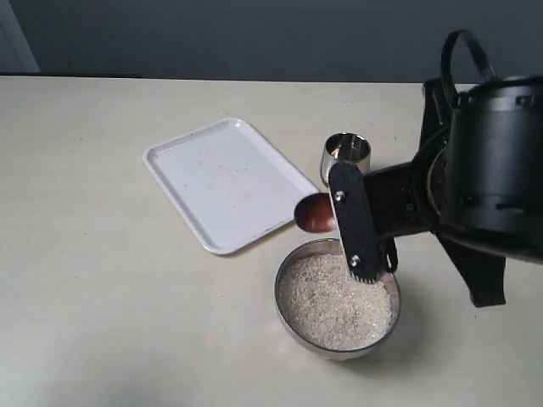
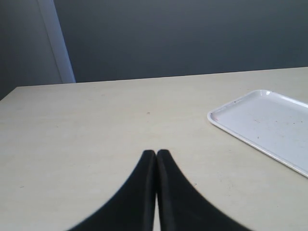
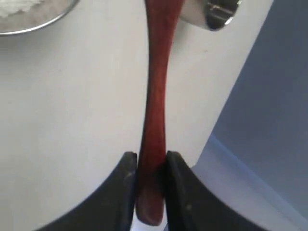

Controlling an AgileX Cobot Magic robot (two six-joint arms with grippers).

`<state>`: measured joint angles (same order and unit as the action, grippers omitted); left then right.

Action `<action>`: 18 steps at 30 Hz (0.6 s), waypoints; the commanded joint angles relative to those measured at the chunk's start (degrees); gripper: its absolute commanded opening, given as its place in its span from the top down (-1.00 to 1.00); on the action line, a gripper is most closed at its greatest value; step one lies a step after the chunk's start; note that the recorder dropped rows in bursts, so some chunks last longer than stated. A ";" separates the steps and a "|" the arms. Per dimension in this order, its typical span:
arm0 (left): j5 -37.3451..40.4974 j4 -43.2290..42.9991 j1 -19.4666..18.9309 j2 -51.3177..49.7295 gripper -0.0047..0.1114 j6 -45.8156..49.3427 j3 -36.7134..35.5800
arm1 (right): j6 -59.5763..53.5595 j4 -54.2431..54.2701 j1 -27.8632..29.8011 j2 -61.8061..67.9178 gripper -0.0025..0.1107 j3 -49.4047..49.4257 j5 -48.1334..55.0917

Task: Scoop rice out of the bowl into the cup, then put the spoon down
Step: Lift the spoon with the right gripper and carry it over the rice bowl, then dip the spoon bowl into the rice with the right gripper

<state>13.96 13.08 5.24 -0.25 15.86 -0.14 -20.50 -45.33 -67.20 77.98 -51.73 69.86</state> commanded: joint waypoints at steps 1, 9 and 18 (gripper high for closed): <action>-0.48 -0.07 -0.03 0.25 0.91 -0.29 0.14 | -0.64 0.69 -0.19 1.66 0.96 4.69 0.10; -0.62 -0.07 -0.03 0.25 0.91 -0.29 0.14 | -1.14 -12.07 -0.19 6.04 0.96 8.51 0.10; -0.62 -0.07 -0.03 0.25 0.91 -0.29 0.14 | -1.14 -17.59 -0.19 13.20 0.96 8.51 0.10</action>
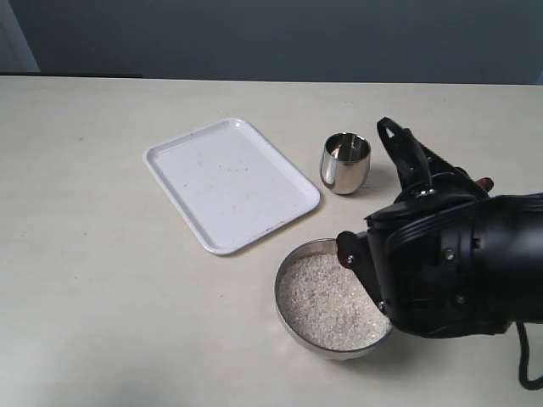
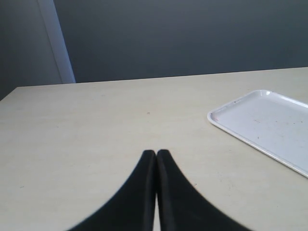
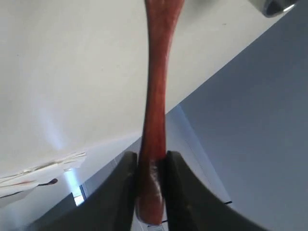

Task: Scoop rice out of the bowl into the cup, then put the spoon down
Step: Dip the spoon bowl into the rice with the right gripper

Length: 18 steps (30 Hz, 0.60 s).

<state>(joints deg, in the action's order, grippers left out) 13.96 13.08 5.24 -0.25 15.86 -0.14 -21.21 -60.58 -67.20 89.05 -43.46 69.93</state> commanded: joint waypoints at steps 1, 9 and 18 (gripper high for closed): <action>-0.62 -0.07 -0.03 0.25 0.91 -0.29 0.14 | -0.43 -2.82 -0.19 2.36 0.96 0.24 0.04; -0.62 -0.07 -0.03 0.25 0.91 -0.29 0.14 | -0.43 -2.68 -0.32 2.66 0.96 0.24 0.04; -0.62 -0.07 -0.03 0.25 0.91 -0.29 0.14 | -0.43 -2.14 -4.59 4.53 0.96 0.24 0.04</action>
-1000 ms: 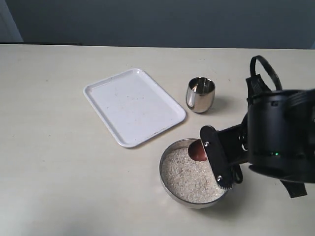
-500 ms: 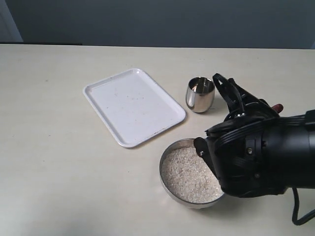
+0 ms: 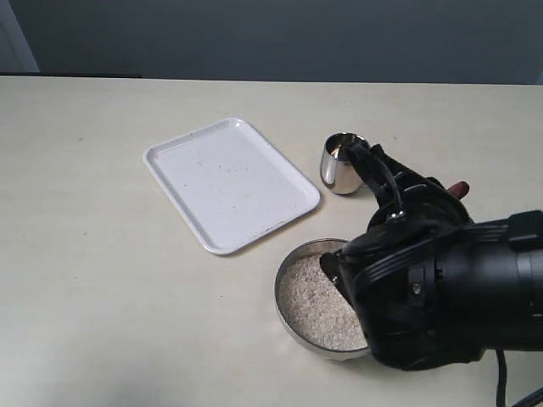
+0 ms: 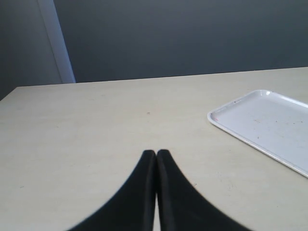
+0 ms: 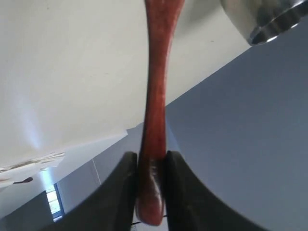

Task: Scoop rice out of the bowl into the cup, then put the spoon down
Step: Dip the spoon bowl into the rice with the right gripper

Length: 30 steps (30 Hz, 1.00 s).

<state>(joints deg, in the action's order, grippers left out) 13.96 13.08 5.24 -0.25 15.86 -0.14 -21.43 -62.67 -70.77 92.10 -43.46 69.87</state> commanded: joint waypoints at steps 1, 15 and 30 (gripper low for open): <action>-0.62 -0.07 -0.03 0.25 0.91 -0.29 0.14 | -0.34 -0.04 -1.25 2.02 0.96 0.24 0.10; -0.62 -0.07 -0.03 0.25 0.91 -0.29 0.14 | -1.72 4.45 -1.25 3.74 0.96 -1.26 0.10; -0.61 -0.07 0.07 0.25 0.91 -0.29 0.14 | -7.19 16.74 -1.25 3.84 0.96 -6.68 0.10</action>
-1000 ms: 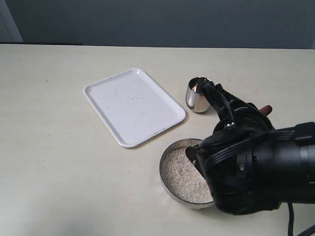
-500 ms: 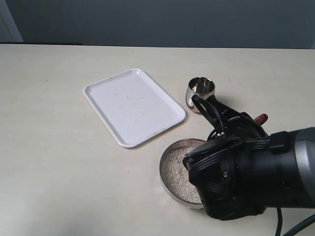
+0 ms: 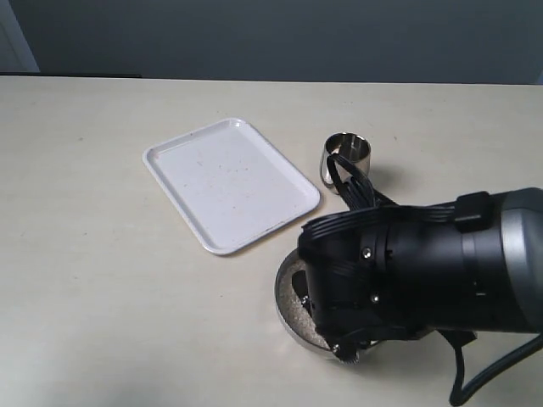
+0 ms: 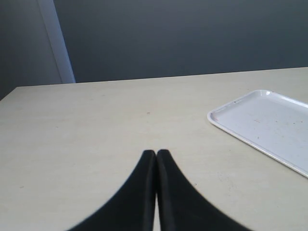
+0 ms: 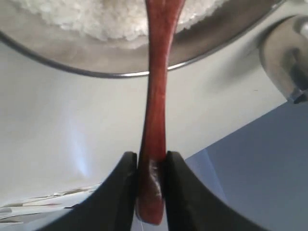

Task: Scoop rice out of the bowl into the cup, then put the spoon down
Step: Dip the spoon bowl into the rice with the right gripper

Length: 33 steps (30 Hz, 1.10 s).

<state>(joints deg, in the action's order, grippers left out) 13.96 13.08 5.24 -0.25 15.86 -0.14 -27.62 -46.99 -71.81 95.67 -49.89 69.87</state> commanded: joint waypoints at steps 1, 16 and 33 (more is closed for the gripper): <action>-0.61 -0.07 0.07 0.25 0.91 -0.29 0.14 | -1.09 0.95 -0.20 0.27 0.96 -0.24 0.10; -0.61 -0.07 0.07 0.25 0.91 -0.29 0.14 | -1.20 4.03 -0.20 0.87 0.96 -0.24 0.10; -0.51 -0.07 0.07 0.25 0.91 -0.29 0.14 | -0.79 10.38 1.95 0.75 0.96 -1.86 0.10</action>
<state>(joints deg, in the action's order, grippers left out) 13.96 13.08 5.24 -0.25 15.86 -0.14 -28.11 -37.71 -71.32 96.56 -51.22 70.31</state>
